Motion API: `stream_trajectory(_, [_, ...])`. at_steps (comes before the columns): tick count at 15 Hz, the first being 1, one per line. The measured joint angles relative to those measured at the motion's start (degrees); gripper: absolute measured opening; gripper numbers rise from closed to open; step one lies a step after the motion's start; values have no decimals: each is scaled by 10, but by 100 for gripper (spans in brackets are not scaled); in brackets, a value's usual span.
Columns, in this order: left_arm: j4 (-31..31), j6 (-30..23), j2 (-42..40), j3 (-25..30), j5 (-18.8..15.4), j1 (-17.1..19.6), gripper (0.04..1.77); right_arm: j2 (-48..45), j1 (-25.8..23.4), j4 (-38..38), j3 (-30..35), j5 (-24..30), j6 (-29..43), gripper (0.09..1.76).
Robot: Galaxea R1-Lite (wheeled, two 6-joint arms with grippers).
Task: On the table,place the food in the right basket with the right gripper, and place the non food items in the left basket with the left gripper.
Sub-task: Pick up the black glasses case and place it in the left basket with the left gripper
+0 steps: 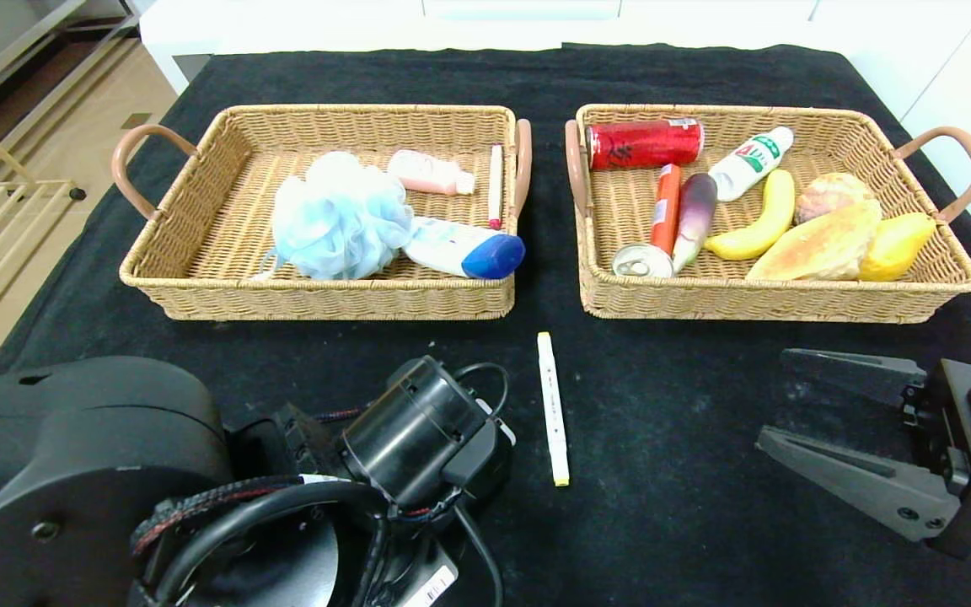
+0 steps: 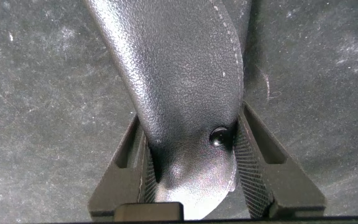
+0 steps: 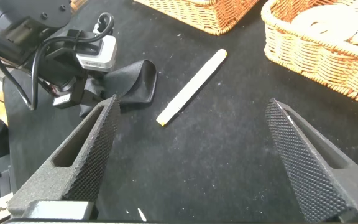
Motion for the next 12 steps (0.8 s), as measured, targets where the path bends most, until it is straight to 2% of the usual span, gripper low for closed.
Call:
stream_trajectory(8, [2,0,2,-6,-1,0,80,-1,0,-1,0,0,-1,171])
stream_trajectory(12, [4,0,-25,-5,-2,2,79,-1,0,-1,0,0,-1,171])
